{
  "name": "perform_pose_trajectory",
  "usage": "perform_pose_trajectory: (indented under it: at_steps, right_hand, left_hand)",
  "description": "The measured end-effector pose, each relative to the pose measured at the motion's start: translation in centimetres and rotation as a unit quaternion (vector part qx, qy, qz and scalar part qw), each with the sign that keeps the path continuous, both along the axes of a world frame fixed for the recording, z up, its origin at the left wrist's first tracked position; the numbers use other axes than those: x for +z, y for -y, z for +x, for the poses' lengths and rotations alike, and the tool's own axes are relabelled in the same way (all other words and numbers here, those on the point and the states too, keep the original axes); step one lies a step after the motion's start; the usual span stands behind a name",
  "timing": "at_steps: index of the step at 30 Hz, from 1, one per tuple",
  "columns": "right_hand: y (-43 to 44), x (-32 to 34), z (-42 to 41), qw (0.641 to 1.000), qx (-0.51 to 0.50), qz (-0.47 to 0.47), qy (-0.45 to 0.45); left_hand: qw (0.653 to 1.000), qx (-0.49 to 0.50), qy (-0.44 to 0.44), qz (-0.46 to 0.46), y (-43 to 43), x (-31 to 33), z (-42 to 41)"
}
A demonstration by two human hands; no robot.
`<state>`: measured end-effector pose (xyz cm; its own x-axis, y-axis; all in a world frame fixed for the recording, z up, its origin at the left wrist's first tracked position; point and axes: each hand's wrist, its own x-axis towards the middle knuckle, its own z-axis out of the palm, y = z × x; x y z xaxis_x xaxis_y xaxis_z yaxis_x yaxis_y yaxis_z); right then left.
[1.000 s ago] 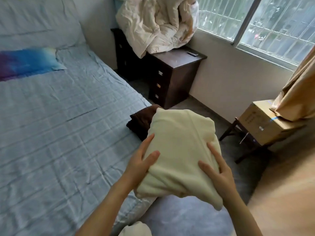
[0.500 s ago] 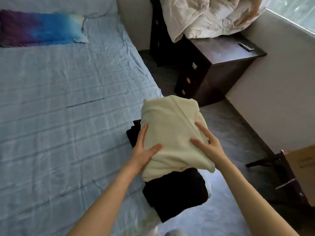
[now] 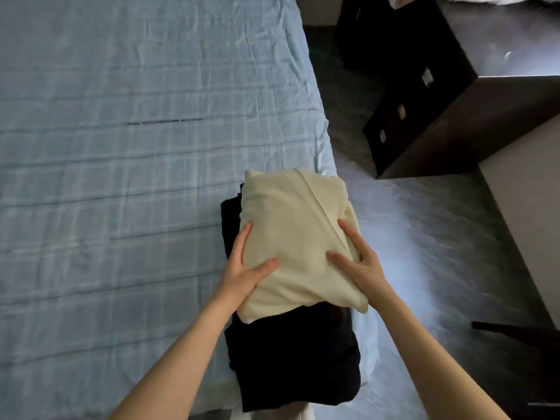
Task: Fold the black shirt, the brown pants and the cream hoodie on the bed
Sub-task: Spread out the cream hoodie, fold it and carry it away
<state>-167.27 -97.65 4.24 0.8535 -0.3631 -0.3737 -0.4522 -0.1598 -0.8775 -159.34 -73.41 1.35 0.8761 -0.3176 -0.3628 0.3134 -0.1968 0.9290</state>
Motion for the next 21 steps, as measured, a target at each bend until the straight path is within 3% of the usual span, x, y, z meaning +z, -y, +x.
perform_pose_trajectory:
  at_steps: [6,12,16,17,19,21]
  right_hand:
    - [1.2,0.6,0.8,0.998,0.003,0.008,0.059]
    - [0.3,-3.0,1.0,1.0,0.019,0.015,0.016]
    - [0.8,-1.8,1.6,0.998,0.058,-0.004,-0.02]
    - [0.9,-1.2,1.4,0.996,0.072,-0.031,-0.042]
    - [0.6,0.4,1.4,0.981,0.08,-0.172,-0.041]
    - [-0.7,1.8,2.3,0.941,0.082,-0.324,0.048]
  left_hand:
    - [0.999,0.018,0.036,0.001,0.1,0.8,1.0]
    - [1.0,0.007,-0.017,0.014,0.0,-2.2,1.0]
    - [0.998,-0.024,-0.031,0.043,-0.1,-1.0,1.6]
    - [0.996,-0.04,-0.025,0.072,-0.2,-0.5,1.5]
    - [0.976,-0.069,0.043,0.202,-0.4,0.7,1.6]
    - [0.916,-0.132,0.193,0.326,0.3,1.9,2.1]
